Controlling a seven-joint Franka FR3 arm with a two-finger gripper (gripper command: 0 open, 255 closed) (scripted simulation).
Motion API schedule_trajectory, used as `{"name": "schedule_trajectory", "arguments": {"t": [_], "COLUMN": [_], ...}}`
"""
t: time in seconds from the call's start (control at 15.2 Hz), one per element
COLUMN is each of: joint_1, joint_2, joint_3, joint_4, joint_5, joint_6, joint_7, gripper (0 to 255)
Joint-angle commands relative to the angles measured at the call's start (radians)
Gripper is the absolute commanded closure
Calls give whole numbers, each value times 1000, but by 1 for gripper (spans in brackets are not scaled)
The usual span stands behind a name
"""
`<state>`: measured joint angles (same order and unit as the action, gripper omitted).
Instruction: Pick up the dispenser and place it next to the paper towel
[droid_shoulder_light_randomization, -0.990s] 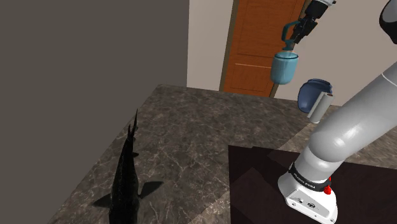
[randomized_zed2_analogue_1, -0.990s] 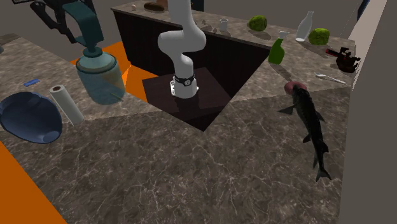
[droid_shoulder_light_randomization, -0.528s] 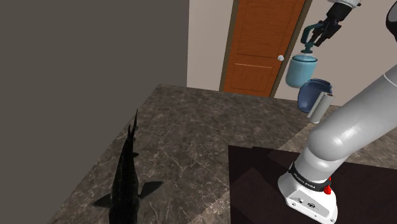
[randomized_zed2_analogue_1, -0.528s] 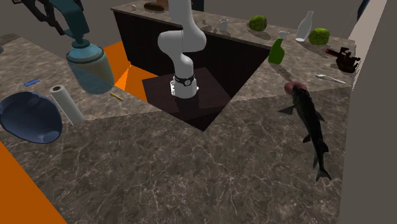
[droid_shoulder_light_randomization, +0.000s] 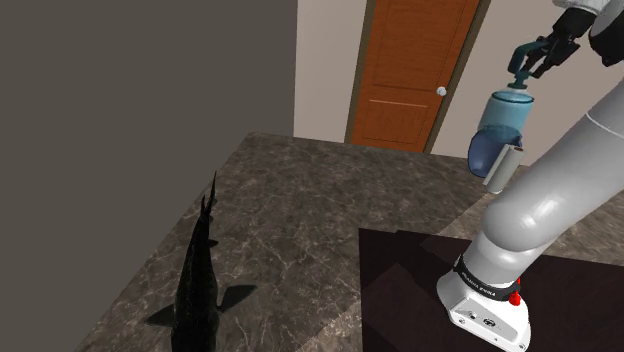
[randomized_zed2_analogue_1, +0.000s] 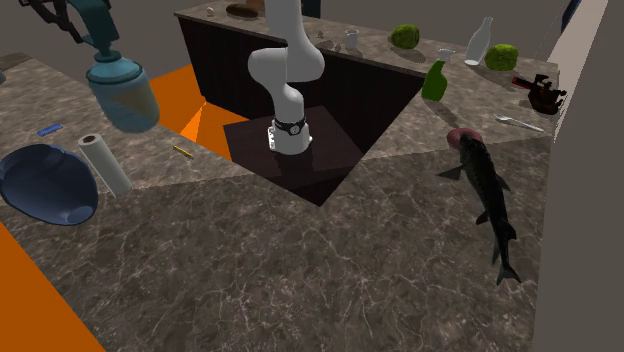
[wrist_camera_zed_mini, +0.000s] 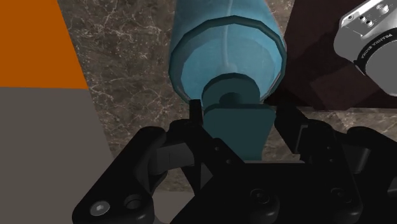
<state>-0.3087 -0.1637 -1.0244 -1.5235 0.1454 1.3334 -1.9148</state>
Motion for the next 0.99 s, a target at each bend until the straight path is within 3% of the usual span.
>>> {"name": "schedule_trajectory", "arguments": {"t": [0.0,0.2,0.33,0.53,0.92], "joint_1": [-12,-79,-203,-404,-289], "joint_2": [64,220,341,467,399], "joint_3": [-83,-209,-235,-203,-233], "joint_4": [53,137,206,313,160], "joint_5": [41,161,260,360,289], "joint_6": [-36,-101,-159,-233,-114], "joint_7": [-92,-259,-375,-488,-477], "gripper": [255,255,255,255,255]}}
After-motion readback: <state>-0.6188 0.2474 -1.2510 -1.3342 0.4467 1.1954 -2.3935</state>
